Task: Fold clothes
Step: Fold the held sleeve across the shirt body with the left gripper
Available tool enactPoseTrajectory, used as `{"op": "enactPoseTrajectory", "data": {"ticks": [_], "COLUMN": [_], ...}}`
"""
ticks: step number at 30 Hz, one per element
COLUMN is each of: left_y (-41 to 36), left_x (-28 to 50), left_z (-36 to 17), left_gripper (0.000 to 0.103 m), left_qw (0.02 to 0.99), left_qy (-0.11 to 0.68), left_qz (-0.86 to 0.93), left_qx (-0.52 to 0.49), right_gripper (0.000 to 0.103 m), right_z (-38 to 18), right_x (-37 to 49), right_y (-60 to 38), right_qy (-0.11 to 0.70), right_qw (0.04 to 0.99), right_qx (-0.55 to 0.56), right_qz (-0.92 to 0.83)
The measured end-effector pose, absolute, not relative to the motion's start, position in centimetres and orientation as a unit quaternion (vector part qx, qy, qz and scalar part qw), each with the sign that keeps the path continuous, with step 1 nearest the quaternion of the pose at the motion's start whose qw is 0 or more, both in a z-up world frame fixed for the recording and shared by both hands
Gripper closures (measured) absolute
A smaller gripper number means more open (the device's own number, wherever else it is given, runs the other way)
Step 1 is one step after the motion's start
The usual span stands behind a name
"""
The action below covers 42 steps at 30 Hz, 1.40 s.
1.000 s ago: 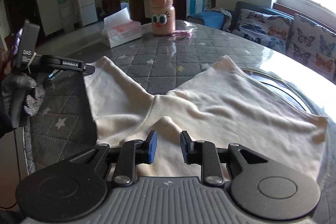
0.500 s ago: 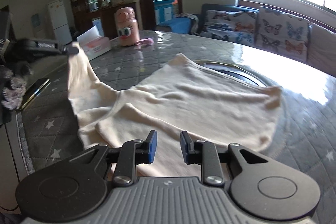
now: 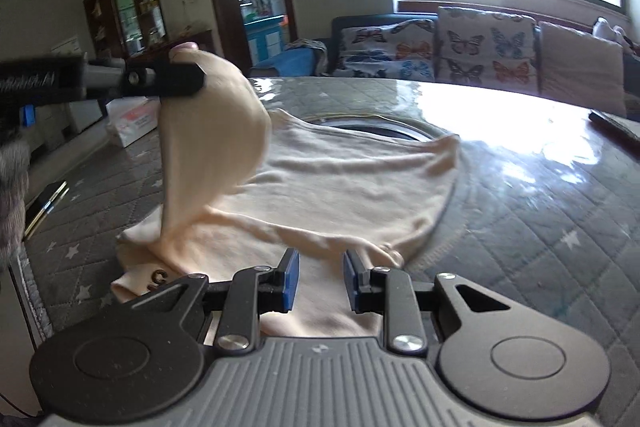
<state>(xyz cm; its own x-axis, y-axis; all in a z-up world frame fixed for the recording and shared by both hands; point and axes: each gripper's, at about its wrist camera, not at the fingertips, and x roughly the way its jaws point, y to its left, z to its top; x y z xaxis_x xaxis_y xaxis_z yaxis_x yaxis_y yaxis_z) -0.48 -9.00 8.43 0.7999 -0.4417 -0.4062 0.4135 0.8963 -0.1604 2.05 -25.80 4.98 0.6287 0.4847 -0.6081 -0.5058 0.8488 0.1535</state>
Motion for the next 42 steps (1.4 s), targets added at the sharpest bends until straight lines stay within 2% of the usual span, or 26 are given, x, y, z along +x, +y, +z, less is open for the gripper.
{"op": "enactPoseTrajectory", "data": {"ticks": [3,5,8,9,15,21,23,25,30,32,35,37,42], "left_y": [-10.4,-10.4,-9.0,-8.5,-5.0,-0.9,-0.4,-0.3,-1.2,-1.1,-0.3,0.0,-0.1], "left_x": [-0.5,-0.9,-1.4,-1.6,-1.5,-1.2,-0.8,-0.3,2.0,3.0,4.1,3.9,2.5], "left_z": [7.3,6.9,6.8,6.8,6.2,3.3,2.3,1.6,1.0,0.6,0.0,0.1,0.9], "left_gripper": [0.092,0.075,0.061,0.06,0.06,0.063,0.074,0.08,0.082,0.086,0.089,0.09,0.089], "left_qw": [0.938,0.935,0.934,0.933,0.945,0.943,0.939,0.936,0.936,0.937,0.936,0.936,0.938], "left_qy": [0.244,0.25,0.25,0.25,0.254,0.302,0.316,0.326,0.324,0.328,0.335,0.334,0.324], "left_qz": [-0.244,-0.25,-0.257,-0.257,-0.208,-0.142,-0.132,-0.13,-0.134,-0.123,-0.109,-0.11,-0.124], "left_qx": [-0.012,-0.004,-0.005,-0.006,-0.006,0.005,0.006,0.004,0.007,0.007,-0.003,-0.003,0.021], "right_gripper": [0.079,0.079,0.079,0.079,0.079,0.079,0.08,0.08,0.08,0.08,0.083,0.093,0.092], "right_z": [4.7,4.6,4.6,4.7,5.1,5.4,5.4,5.3,4.7,4.1,2.9,2.6,3.6], "right_x": [1.9,1.9,2.0,2.1,2.7,3.3,3.6,3.8,4.0,4.6,5.5,5.5,4.3], "right_y": [-26.4,-26.6,-27.0,-27.2,-27.5,-26.2,-25.2,-24.3,-21.7,-21.5,-22.4,-22.9,-23.1], "right_qy": [0.336,0.337,0.338,0.338,0.336,0.324,0.322,0.318,0.313,0.323,0.344,0.347,0.336], "right_qw": [0.904,0.904,0.906,0.907,0.91,0.911,0.91,0.908,0.903,0.901,0.897,0.897,0.899], "right_qx": [-0.011,-0.01,-0.008,-0.006,0.011,0.002,-0.004,-0.013,-0.06,-0.068,-0.062,-0.062,-0.066], "right_qz": [0.266,0.262,0.253,0.25,0.242,0.254,0.263,0.271,0.289,0.282,0.27,0.266,0.272]}}
